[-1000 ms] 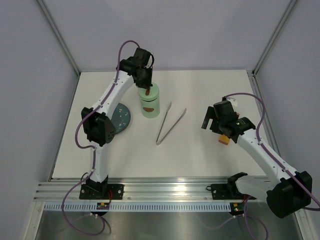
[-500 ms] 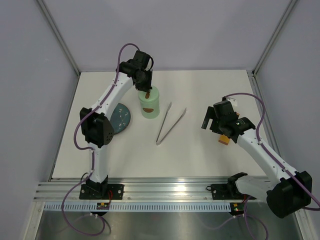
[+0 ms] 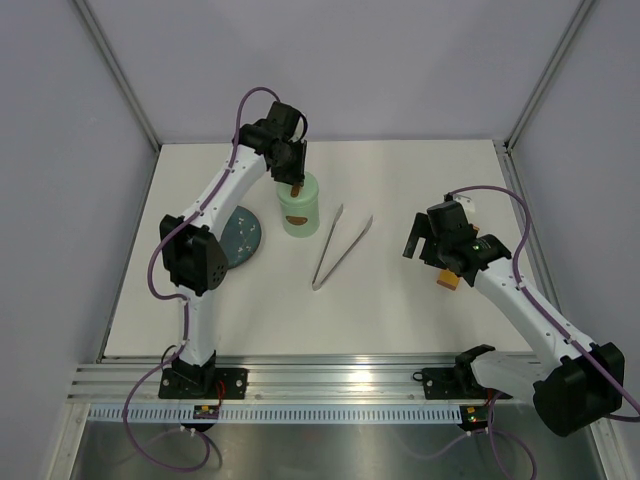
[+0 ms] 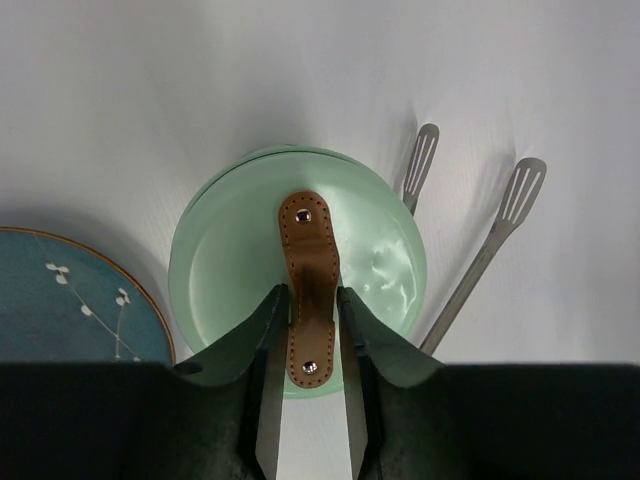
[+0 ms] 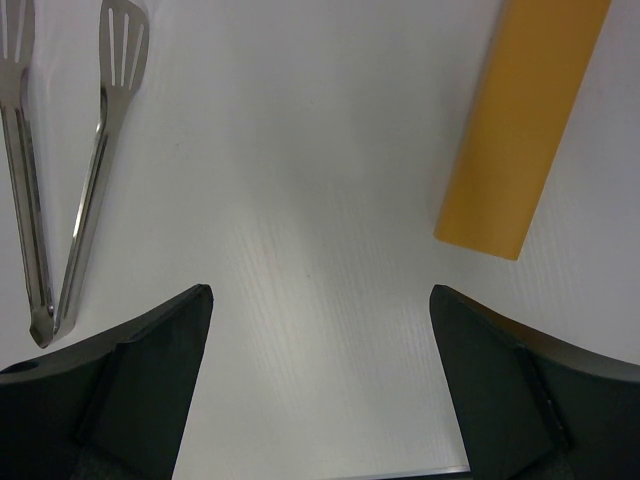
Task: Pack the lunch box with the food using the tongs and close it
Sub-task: Close the box lid on the packing box.
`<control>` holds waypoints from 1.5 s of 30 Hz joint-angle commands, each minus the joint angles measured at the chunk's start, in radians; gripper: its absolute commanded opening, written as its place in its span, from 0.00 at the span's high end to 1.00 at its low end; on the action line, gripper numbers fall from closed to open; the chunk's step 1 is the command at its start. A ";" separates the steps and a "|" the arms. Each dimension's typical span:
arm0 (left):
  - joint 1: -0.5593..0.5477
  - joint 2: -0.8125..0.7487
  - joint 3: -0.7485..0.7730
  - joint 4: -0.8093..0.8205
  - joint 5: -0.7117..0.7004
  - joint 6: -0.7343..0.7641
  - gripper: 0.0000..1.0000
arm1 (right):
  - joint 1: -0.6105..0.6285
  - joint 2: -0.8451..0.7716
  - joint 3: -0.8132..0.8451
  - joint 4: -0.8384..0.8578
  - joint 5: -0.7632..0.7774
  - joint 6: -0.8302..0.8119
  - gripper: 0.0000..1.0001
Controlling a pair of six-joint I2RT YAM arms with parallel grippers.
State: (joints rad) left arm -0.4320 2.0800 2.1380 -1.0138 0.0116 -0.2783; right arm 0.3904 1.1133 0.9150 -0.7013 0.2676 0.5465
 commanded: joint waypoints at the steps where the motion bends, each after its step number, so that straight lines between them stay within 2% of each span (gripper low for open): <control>1: -0.016 -0.055 -0.003 -0.002 -0.007 0.007 0.67 | -0.005 -0.020 0.001 0.016 0.002 0.004 0.02; 8: -0.017 -0.087 0.025 -0.011 -0.055 0.018 0.55 | -0.005 -0.003 0.010 0.022 -0.005 0.006 0.02; 13: -0.025 -0.124 0.028 0.009 -0.058 0.017 0.54 | -0.005 -0.003 0.012 0.020 -0.005 0.007 0.02; 20: -0.037 -0.241 -0.044 0.158 -0.117 0.044 0.43 | -0.005 -0.003 0.012 0.019 -0.002 0.007 0.02; 23: -0.039 -0.242 -0.047 0.161 -0.114 0.054 0.39 | -0.004 0.002 0.013 0.025 -0.005 0.009 0.02; 27: -0.039 -0.167 -0.045 0.107 -0.128 0.047 0.39 | -0.004 0.010 0.018 0.022 -0.007 0.007 0.02; 36: -0.047 -0.123 -0.245 0.096 -0.133 0.001 0.45 | -0.004 0.014 0.009 0.023 -0.005 0.003 0.02; 40: -0.047 -0.149 -0.215 0.090 -0.125 0.002 0.46 | -0.005 0.025 0.016 0.025 -0.014 0.001 0.03; 45: -0.056 -0.208 -0.080 0.063 -0.162 0.022 0.46 | -0.005 0.033 0.027 0.028 -0.014 -0.002 0.03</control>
State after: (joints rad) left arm -0.4778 1.9541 1.9606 -0.9531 -0.1116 -0.2687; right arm 0.3904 1.1439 0.9150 -0.7006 0.2604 0.5465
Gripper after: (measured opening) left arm 0.536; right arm 0.977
